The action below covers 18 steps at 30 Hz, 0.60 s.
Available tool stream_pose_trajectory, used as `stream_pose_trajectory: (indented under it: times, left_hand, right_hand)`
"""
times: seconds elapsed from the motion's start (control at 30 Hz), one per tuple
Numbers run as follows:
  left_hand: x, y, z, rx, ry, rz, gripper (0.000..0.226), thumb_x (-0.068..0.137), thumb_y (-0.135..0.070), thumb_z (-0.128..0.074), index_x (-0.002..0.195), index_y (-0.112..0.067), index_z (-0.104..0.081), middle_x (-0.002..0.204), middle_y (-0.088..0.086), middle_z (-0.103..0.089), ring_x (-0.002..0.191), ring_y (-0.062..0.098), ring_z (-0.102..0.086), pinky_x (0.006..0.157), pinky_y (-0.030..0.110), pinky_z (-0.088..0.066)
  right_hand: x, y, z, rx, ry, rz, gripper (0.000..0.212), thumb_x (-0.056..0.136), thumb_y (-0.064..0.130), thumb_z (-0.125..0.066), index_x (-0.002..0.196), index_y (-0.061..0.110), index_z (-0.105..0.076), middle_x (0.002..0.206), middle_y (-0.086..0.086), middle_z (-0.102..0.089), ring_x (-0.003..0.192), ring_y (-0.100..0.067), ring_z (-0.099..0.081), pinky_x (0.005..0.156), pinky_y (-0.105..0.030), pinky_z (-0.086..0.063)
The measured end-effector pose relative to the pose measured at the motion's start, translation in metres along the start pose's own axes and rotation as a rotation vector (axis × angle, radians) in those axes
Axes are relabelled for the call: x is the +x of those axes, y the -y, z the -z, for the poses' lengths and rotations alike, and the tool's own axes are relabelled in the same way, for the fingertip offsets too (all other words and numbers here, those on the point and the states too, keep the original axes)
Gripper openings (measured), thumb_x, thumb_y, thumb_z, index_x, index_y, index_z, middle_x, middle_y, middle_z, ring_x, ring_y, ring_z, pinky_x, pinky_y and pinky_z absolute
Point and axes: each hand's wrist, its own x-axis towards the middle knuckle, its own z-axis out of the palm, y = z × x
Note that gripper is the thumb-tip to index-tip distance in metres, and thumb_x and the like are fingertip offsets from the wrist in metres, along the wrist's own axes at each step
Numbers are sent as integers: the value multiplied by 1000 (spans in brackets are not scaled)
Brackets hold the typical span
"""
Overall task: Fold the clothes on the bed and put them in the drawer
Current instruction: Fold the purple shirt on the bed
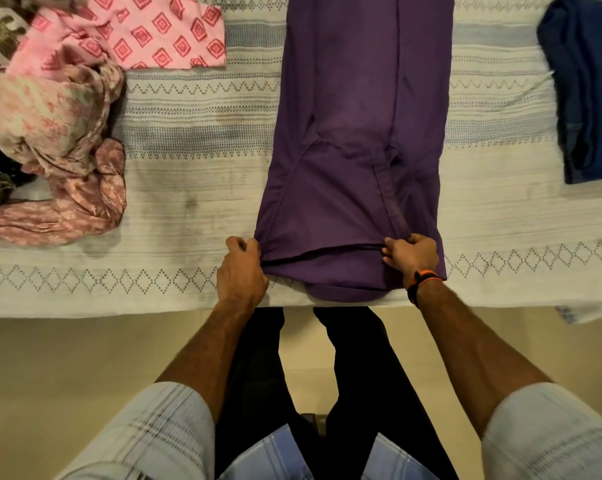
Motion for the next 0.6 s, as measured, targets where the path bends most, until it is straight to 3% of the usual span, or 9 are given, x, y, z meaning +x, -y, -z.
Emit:
stream_pose_trajectory:
  times: [0.07,0.13,0.23,0.43,0.6]
  left_hand:
    - [-1,0,8,17,51,-1,36,80,-12,-68,112,-11,-52,126,13,-39,86,30,-57,77,43,-50]
    - [0,-1,17,29,103,-3,39,78,-15,-69,114,-13,-54,128,12,-40,95,31,-58,82,42,-51]
    - [0,-5,37,-15,153,-24,41,79,-16,-66,119,-14,-57,133,12,-41,106,32,-57,88,42,-51]
    - [8,-18,87,-114,177,-99,40,81,-18,-64,120,-15,-58,137,13,-43,111,31,-57,94,37,-47]
    - [15,-25,128,-204,136,-128,37,80,-29,-69,115,-19,-61,129,10,-53,101,26,-63,88,36,-52]
  right_hand:
    - [-5,-1,3,-173,-72,149,27,80,13,-74,104,5,-64,96,-12,-71,88,-25,-68,90,-34,-53]
    - [-15,2,6,-292,-109,336,44,77,15,-75,116,6,-57,113,-15,-64,103,-30,-62,94,-35,-47]
    - [-36,15,9,-340,-81,483,43,76,12,-72,116,6,-56,118,-14,-57,100,-28,-60,92,-39,-51]
    - [-79,52,11,-323,106,469,31,81,9,-70,112,8,-65,103,-11,-69,86,-16,-59,82,-18,-40]
    - [-110,77,5,-307,157,485,30,81,11,-73,110,9,-66,107,-9,-70,93,-21,-65,89,-26,-47]
